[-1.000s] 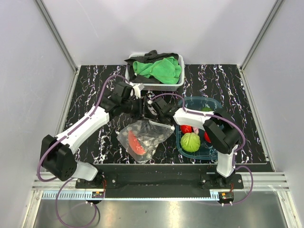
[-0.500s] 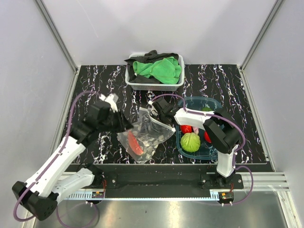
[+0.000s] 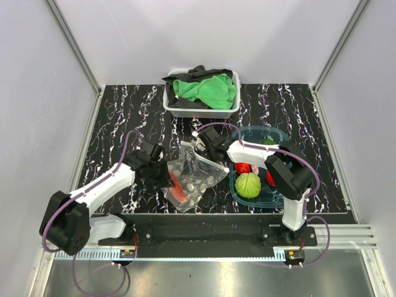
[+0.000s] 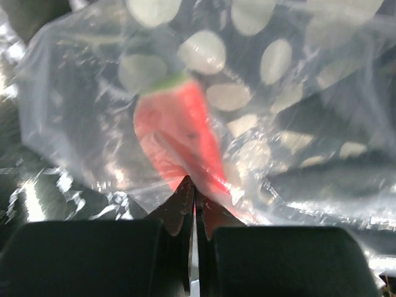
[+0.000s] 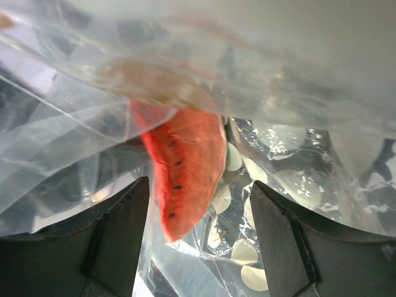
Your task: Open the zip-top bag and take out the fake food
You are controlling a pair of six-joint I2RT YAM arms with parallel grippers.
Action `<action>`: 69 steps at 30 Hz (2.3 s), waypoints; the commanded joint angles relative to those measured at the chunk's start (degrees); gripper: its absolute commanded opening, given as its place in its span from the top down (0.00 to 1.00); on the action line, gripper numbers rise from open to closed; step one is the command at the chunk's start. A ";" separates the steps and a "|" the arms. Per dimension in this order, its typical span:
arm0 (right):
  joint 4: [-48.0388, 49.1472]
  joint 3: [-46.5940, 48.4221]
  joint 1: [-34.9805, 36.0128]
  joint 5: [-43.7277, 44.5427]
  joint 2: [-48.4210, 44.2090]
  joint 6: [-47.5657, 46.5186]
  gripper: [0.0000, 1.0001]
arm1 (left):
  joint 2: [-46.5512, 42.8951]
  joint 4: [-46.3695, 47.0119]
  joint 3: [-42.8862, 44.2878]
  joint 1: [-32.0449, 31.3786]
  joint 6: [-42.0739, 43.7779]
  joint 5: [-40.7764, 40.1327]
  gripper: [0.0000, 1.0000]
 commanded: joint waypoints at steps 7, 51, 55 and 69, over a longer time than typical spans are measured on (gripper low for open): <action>0.35 2.75 0.00 -4.17 0.81 -1.85 0.28 | 8.22 11.57 3.12 0.25 0.30 5.49 0.98; -13.10 8.29 0.18 9.63 -2.80 -5.45 1.00 | 10.59 6.22 27.47 -1.59 -6.47 5.66 0.22; -13.10 7.93 0.27 10.50 -3.59 -5.89 1.00 | 12.35 5.95 28.43 -1.77 -4.81 5.57 0.39; -16.52 6.80 -1.57 16.57 -8.85 -9.67 1.00 | 11.92 -0.98 30.63 -1.94 6.35 2.15 1.00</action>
